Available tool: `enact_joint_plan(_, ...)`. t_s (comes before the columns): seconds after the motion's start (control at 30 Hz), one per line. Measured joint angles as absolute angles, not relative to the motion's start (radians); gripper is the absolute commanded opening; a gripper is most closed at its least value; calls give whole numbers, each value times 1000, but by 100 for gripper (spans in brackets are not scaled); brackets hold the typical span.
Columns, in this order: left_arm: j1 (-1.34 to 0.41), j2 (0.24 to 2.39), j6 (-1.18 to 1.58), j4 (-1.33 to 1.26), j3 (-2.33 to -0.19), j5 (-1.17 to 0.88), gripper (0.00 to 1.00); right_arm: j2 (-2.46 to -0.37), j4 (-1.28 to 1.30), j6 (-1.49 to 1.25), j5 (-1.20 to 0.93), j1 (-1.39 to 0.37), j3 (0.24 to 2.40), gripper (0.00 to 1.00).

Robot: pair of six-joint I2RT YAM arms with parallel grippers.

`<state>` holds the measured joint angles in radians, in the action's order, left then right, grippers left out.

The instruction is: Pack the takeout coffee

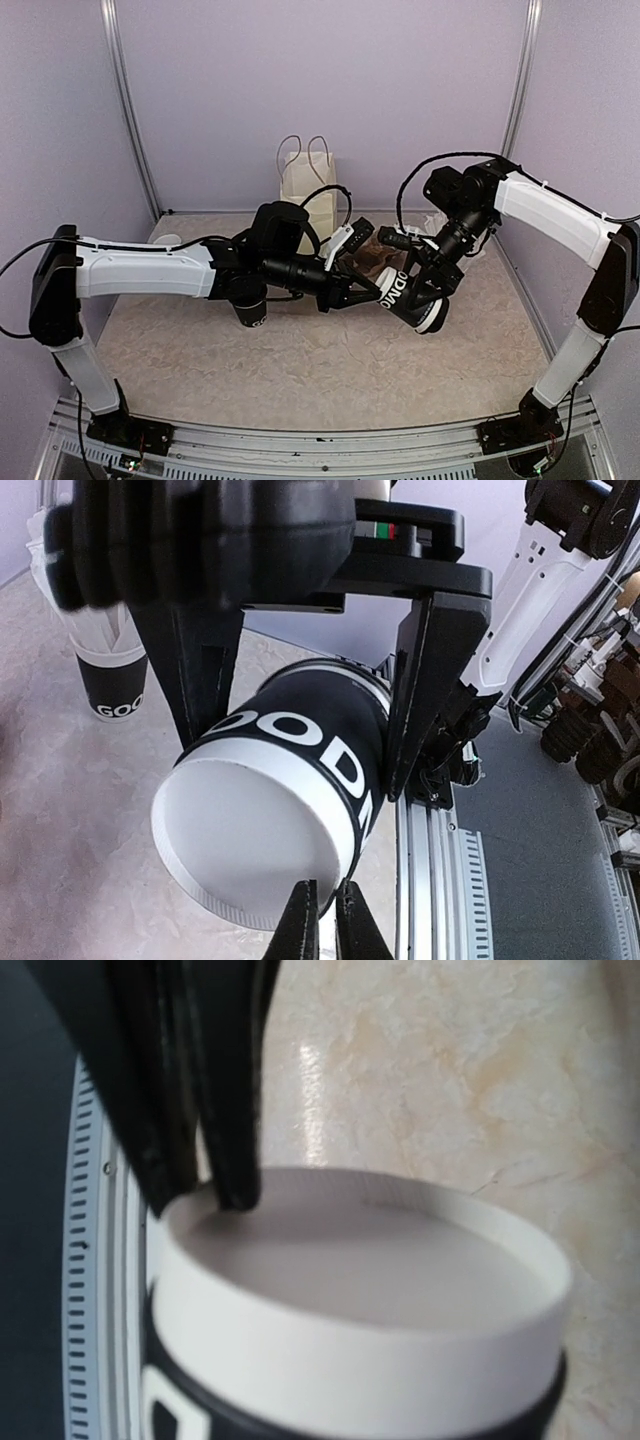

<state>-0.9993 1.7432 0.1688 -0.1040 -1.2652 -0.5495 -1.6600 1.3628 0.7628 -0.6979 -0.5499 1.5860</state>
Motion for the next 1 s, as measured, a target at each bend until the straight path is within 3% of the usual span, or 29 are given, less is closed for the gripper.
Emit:
enact_joint_plan(0.1, -995, 1743, 173, -114, -1266, -563, 0, -1664, 1354, 751, -693, -550, 1626, 98)
enact_joint_plan(0.13, -995, 1742, 184, -125, -1263, -565, 0, -1666, 1345, 743, -694, -550, 1647, 99)
enact_joint_plan(0.43, -920, 1571, 379, -333, -1036, -509, 0, -1658, 1232, 609, -799, -408, 1896, 99)
enact_joint_plan(0.67, -892, 1474, 537, -575, -931, -433, 0, -1648, 1097, 376, -949, -322, 1841, 99)
enact_joint_plan(1.0, -892, 1472, 606, -667, -925, -410, 0, -1668, 989, 166, -1204, -318, 1723, 99)
